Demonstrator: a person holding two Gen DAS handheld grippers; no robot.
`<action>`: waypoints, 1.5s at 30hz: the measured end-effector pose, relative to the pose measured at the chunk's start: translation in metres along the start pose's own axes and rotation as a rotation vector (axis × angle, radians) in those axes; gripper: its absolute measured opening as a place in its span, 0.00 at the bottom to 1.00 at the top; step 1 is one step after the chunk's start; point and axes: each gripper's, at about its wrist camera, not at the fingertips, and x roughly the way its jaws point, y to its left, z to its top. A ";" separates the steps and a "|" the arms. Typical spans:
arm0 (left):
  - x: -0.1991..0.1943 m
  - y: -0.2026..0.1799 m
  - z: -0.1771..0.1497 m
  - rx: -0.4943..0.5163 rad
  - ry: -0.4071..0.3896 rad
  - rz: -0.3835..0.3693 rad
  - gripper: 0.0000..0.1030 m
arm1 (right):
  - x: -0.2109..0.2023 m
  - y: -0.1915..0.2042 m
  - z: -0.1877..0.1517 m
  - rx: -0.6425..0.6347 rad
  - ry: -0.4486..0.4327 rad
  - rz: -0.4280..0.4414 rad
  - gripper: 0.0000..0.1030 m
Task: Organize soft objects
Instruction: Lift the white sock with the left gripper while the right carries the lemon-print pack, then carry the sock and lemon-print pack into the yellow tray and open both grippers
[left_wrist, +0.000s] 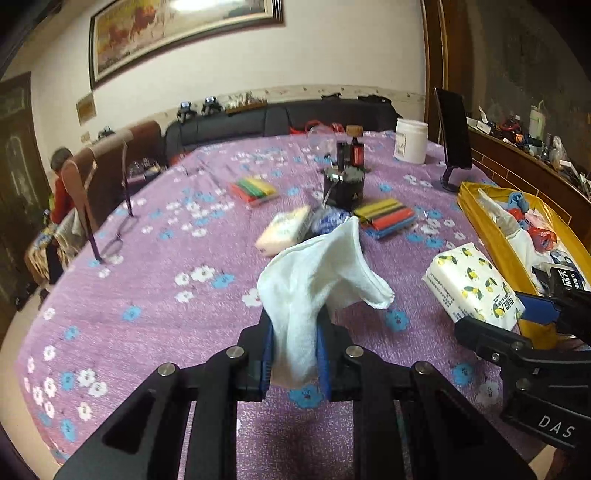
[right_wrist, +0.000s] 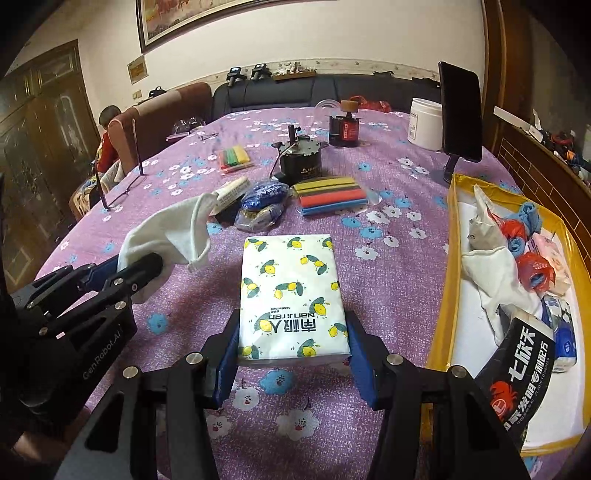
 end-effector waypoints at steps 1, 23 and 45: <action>-0.003 -0.002 0.001 0.010 -0.014 0.009 0.19 | -0.001 0.000 0.000 0.000 -0.002 0.001 0.56; -0.029 -0.006 0.004 0.047 -0.130 0.083 0.19 | -0.024 0.006 0.006 -0.011 -0.057 -0.005 0.56; -0.050 -0.003 0.004 0.040 -0.164 0.083 0.19 | -0.047 0.018 0.009 -0.020 -0.090 -0.008 0.56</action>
